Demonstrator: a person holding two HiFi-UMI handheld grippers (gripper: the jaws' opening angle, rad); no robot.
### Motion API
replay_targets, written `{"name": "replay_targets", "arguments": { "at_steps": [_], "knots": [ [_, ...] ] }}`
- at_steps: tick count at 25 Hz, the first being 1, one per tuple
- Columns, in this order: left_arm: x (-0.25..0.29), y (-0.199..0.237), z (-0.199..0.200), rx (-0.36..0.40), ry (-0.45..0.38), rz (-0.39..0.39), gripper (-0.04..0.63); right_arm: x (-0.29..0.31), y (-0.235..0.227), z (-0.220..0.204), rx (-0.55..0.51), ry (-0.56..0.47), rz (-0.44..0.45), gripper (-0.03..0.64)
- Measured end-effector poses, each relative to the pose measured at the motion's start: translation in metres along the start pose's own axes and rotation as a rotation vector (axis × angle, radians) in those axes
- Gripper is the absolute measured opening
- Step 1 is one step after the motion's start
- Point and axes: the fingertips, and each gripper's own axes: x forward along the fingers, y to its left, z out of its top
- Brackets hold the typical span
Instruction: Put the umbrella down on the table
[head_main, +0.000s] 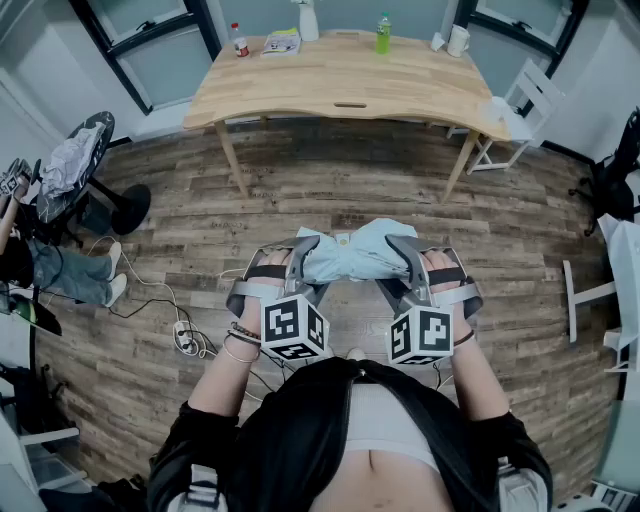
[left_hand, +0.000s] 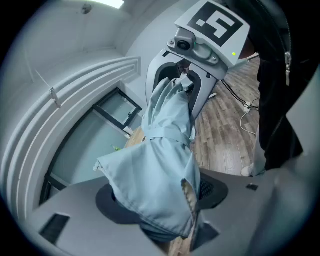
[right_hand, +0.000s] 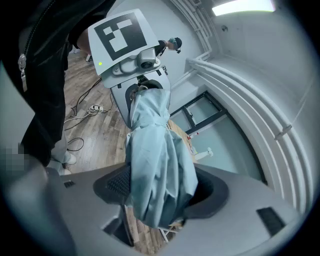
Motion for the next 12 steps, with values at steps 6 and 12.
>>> {"name": "replay_targets", "arguments": {
  "at_steps": [6, 12],
  "knots": [
    [-0.0010, 0.0029, -0.0031, 0.003, -0.005, 0.001, 0.285, 0.0014, -0.0018, 0.0044, 0.007, 0.007, 0.003, 0.321],
    [-0.0012, 0.0031, -0.0031, 0.004, -0.009, 0.003, 0.285, 0.0019, -0.0013, 0.0041, -0.001, 0.008, -0.001, 0.321]
  ]
}}
